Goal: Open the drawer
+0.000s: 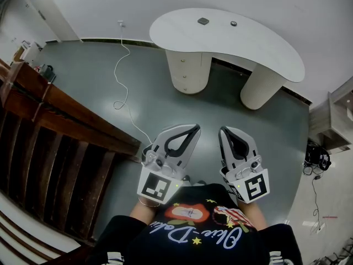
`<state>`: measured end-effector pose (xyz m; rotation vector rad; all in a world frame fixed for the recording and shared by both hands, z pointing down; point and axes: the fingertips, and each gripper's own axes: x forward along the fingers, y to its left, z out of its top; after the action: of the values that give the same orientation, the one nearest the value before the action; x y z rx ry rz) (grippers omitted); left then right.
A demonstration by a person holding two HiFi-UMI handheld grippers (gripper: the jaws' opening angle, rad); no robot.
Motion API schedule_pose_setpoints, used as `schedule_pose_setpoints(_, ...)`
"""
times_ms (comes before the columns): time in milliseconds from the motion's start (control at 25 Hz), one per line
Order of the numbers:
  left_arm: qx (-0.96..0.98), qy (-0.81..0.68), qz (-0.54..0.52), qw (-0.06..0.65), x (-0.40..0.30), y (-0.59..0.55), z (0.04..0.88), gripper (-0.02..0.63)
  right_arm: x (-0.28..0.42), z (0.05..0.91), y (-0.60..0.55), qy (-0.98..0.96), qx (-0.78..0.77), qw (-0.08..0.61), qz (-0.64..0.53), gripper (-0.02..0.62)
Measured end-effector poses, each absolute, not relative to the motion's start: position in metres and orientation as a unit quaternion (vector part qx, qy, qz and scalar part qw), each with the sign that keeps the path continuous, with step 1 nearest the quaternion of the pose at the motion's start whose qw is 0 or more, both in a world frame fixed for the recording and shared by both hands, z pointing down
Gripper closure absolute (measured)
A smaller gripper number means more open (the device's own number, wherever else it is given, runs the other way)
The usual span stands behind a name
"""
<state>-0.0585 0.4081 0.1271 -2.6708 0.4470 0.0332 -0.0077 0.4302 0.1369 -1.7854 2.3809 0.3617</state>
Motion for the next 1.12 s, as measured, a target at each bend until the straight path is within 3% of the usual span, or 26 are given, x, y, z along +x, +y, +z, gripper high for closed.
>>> schedule_pose_setpoints(1120,-0.962,0.17,0.002,0.215,0.0,0.409,0.143,0.604,0.054,0.164,0.44,0.799,-0.588,0.067,0.102,0.598)
